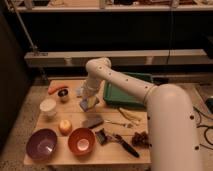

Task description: Wipe table surface with sponge

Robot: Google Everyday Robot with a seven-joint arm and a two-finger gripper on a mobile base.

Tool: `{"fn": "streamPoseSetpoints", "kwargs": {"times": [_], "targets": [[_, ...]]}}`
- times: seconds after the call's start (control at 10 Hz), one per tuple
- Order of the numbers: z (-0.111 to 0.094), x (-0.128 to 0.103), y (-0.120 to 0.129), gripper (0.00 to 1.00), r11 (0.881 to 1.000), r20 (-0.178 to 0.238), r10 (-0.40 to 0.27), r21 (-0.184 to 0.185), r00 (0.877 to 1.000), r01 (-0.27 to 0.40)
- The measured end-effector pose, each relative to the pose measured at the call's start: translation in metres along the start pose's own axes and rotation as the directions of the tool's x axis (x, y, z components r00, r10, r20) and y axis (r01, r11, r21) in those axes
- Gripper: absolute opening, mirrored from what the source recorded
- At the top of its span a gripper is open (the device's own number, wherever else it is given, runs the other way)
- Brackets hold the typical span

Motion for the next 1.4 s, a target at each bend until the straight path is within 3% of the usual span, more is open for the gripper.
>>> {"fn": "streamPoseSetpoints", "kwargs": {"times": [0.3,1.0,1.4], "targets": [[0.020,-0.003,0.002,0.00,1.000,0.007,-0.013,-0.007,1.000,0.013],[0.022,-0.004,0.003,0.00,1.000,0.008,-0.012,0.000,1.000,0.012],[0.035,-0.003,0.006,0.00,1.000,0.015,-0.016,0.004,1.000,0.016]]}}
